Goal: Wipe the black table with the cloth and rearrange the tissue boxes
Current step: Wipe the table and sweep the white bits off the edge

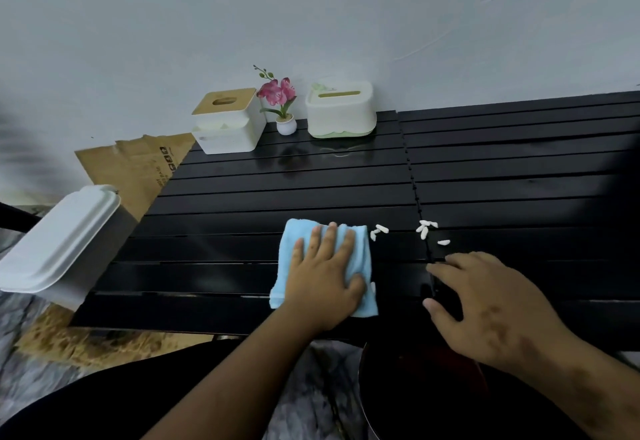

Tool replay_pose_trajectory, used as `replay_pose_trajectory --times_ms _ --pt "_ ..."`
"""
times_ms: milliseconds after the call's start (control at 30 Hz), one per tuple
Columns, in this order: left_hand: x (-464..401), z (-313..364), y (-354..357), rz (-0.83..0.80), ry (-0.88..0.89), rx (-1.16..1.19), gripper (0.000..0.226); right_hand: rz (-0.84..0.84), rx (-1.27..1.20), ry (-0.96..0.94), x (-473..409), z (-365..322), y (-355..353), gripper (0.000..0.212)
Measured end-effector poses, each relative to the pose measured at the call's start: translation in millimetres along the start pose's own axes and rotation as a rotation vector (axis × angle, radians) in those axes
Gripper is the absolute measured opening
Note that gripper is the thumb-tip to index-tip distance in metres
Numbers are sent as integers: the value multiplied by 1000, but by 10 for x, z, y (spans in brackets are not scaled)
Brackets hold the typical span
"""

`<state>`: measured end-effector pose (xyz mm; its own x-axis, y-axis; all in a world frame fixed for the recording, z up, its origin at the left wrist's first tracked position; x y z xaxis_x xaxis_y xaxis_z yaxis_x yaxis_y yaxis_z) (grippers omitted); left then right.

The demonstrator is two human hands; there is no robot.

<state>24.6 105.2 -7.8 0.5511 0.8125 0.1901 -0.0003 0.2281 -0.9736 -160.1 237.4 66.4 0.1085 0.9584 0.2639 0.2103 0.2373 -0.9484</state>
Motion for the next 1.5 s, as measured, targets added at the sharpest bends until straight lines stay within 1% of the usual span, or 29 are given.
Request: replay_pose_trajectory --times_ms 100,233,300,367,467,567,700,867,1000,1067,1200,1333,1433,1500 --pt "32 -288 -46 -24 -47 7 86 -29 19 49 27 157 52 65" --pt "16 -865 -148 -50 -137 29 88 -40 -9 49 15 235 129 66" --pt "45 -1085 -171 -40 -134 20 84 -22 8 41 11 252 156 67" --pt "86 -1155 -167 -26 -91 -5 77 -3 38 43 9 269 165 67" --pt "143 -1068 -148 -40 -44 -36 73 13 87 44 -6 294 195 67" --pt "236 -907 -127 -65 -13 -59 73 -16 128 66 -47 315 215 65" --pt "322 -615 -52 -105 -14 -128 75 -18 132 55 -55 292 199 65" --pt "153 -111 -13 -96 -16 -126 82 -28 116 39 -11 273 171 70" --pt "-49 329 12 -84 70 -129 80 -38 77 40 17 280 182 72" --pt "-89 405 12 -86 99 -131 79 -38 51 32 28 290 180 72" --pt "-45 152 -14 -80 96 -141 81 -32 15 16 34 339 196 71" --pt "-54 -369 -115 -79 -23 -99 85 -21 5 -5 18 379 236 72" --pt "-257 -615 -199 -97 -80 -92 87 -22 -7 -14 21 416 250 74" --pt "-498 -647 -246 -98 -93 -89 82 -21 -31 -21 35 444 245 74"
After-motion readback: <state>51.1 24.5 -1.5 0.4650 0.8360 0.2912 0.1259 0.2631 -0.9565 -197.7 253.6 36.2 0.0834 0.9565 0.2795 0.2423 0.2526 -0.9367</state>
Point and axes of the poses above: each hand's wrist, its own x-axis away from the middle knuckle, its own y-axis out of the palm, z = x × y, the point moved 3 cm from there along -x, towards the middle knuckle, and after that the axes turned 9 degrees about -z, right-handed, at the moved point
